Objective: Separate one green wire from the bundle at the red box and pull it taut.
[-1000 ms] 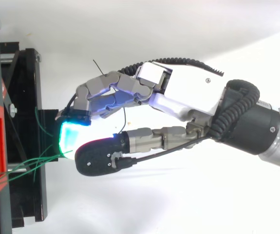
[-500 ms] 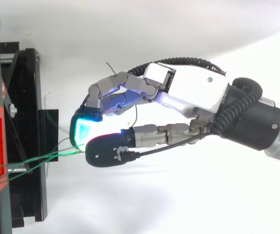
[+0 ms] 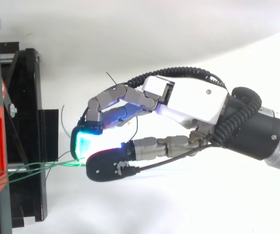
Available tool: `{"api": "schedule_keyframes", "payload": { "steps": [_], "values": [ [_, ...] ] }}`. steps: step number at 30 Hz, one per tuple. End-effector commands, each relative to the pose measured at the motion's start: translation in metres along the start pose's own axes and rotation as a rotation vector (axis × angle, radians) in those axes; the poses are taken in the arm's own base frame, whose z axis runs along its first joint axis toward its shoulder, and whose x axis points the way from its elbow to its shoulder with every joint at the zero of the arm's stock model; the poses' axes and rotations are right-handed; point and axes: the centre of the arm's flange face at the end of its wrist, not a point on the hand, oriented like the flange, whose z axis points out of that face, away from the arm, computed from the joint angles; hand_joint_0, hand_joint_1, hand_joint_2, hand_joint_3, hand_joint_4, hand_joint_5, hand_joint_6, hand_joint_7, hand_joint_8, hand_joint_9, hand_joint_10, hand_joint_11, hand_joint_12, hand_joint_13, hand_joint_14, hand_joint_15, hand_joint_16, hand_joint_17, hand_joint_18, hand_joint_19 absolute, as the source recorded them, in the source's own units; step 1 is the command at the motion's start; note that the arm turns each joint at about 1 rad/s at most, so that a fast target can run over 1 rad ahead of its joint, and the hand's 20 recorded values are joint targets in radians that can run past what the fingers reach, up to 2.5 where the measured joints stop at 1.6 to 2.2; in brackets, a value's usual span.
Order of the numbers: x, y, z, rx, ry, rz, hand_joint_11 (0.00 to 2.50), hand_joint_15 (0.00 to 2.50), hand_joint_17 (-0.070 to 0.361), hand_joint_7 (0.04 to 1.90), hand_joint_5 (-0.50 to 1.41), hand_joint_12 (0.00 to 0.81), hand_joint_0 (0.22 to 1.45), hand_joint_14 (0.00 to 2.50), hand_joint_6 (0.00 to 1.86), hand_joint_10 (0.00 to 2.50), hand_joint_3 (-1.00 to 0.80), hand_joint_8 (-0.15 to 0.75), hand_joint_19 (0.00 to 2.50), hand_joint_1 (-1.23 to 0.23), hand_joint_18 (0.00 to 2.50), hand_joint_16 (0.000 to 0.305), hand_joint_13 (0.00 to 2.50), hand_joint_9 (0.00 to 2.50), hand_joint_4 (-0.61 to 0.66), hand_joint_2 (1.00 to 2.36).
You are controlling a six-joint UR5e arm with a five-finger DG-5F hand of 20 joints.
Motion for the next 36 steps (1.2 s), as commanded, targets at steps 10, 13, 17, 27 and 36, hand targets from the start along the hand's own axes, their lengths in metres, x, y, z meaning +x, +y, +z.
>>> {"api": "schedule_keyframes", "payload": {
  "steps": [10, 13, 17, 27, 36],
  "values": [
    [0.0061, 0.0002, -0.0018, -0.002, 0.011, -0.026, 0.21, 0.34, 0.124, 1.11, -0.09, 0.329, 0.6, 0.02, 0.85, 0.01, -0.02, 0.191, 0.57, -0.82, 0.53, 0.055, 0.63, 0.82, -0.24, 1.02],
    [0.0056, 0.0013, -0.002, -0.003, 0.008, -0.027, 0.22, 0.35, 0.125, 1.11, -0.09, 0.331, 0.6, 0.02, 0.85, 0.01, -0.02, 0.194, 0.57, -0.82, 0.54, 0.055, 0.64, 0.82, -0.24, 1.02],
    [0.0057, 0.0002, -0.0018, -0.002, 0.007, -0.028, 0.22, 0.35, 0.124, 1.12, -0.09, 0.333, 0.6, 0.01, 0.85, 0.01, -0.02, 0.193, 0.58, -0.82, 0.55, 0.055, 0.65, 0.83, -0.24, 1.02],
    [0.0057, 0.0002, -0.0018, -0.002, 0.007, -0.028, 0.23, 0.36, 0.125, 1.12, -0.09, 0.335, 0.6, 0.02, 0.85, 0.01, -0.02, 0.196, 0.58, -0.82, 0.56, 0.055, 0.65, 0.85, -0.24, 1.02],
    [0.0055, 0.0013, -0.002, -0.003, 0.007, -0.027, 0.24, 0.36, 0.124, 1.12, -0.09, 0.333, 0.6, 0.02, 0.85, 0.01, -0.02, 0.197, 0.58, -0.82, 0.55, 0.055, 0.66, 0.85, -0.24, 1.02]
  ]
}}
